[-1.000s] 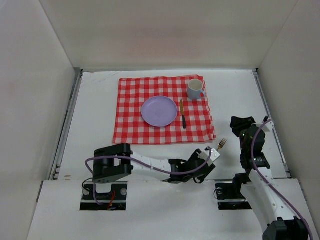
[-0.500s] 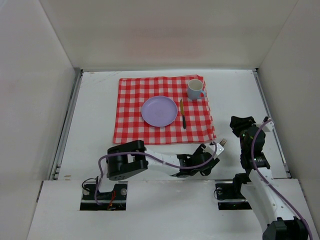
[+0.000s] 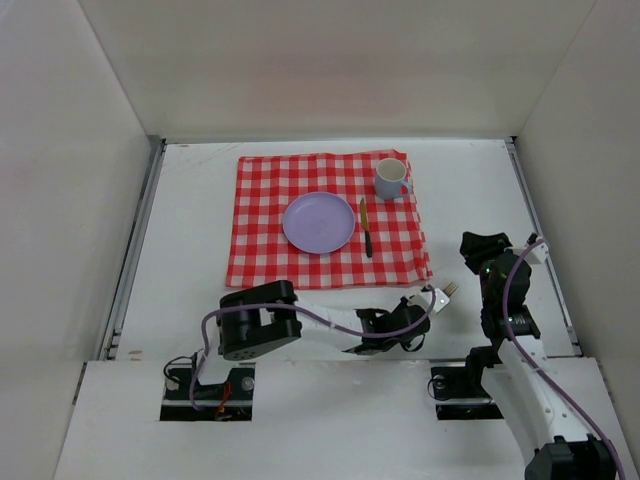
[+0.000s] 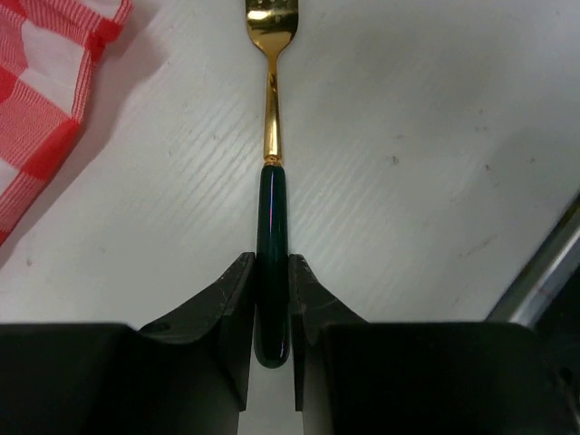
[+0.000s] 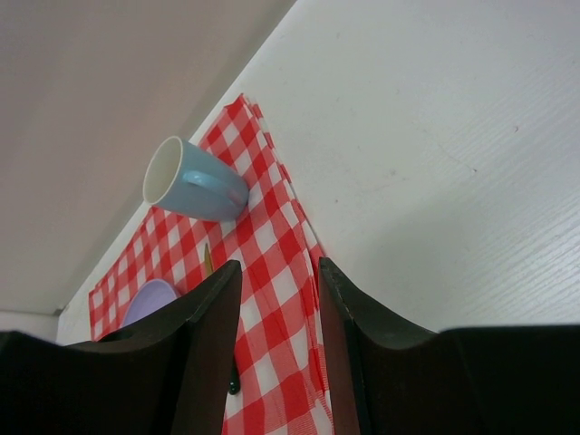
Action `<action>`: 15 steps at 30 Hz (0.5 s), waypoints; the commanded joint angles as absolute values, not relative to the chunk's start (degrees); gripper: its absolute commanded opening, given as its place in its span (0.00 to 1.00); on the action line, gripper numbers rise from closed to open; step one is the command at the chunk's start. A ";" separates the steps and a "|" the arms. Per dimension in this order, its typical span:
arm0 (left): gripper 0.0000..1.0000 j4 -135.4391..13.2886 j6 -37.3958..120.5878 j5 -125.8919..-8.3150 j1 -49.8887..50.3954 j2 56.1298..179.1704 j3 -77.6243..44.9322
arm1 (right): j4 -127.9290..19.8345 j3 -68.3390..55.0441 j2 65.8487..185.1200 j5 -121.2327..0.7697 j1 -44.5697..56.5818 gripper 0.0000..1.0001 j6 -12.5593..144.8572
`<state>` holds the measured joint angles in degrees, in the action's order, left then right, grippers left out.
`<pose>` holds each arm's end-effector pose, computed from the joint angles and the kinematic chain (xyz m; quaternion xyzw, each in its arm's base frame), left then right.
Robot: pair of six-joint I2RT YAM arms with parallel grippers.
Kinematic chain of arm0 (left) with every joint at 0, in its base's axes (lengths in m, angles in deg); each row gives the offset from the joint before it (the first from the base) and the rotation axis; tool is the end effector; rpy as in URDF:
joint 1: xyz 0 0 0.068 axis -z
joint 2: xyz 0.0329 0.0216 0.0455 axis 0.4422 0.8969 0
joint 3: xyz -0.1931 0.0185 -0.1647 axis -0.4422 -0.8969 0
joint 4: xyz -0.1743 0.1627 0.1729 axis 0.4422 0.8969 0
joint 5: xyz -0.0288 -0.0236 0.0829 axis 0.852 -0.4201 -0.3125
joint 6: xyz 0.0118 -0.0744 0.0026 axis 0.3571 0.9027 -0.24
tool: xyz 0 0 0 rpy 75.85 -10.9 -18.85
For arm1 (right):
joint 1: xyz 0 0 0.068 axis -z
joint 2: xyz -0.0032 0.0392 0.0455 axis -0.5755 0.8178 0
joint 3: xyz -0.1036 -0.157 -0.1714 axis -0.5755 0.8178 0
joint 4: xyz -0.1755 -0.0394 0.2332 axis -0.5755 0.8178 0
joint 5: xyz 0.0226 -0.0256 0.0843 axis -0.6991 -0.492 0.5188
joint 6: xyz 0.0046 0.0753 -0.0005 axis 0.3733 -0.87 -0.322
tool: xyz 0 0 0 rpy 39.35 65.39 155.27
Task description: Set the dinner table for one person
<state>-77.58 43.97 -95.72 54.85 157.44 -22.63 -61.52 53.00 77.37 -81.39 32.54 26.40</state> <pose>0.0942 -0.4581 0.0939 0.4001 0.7611 -0.2554 0.4420 0.2339 -0.0044 0.1986 0.3551 0.6776 0.1832 0.6174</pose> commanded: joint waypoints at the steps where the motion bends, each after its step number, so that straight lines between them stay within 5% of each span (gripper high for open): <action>1: 0.03 -76.64 43.20 -95.49 56.67 148.27 -26.53 | -63.43 53.25 76.48 -81.32 32.98 0.45 26.03; 15: 0.03 -63.02 56.02 -107.36 51.78 114.96 -51.06 | -63.52 53.34 76.39 -78.95 36.50 0.45 25.50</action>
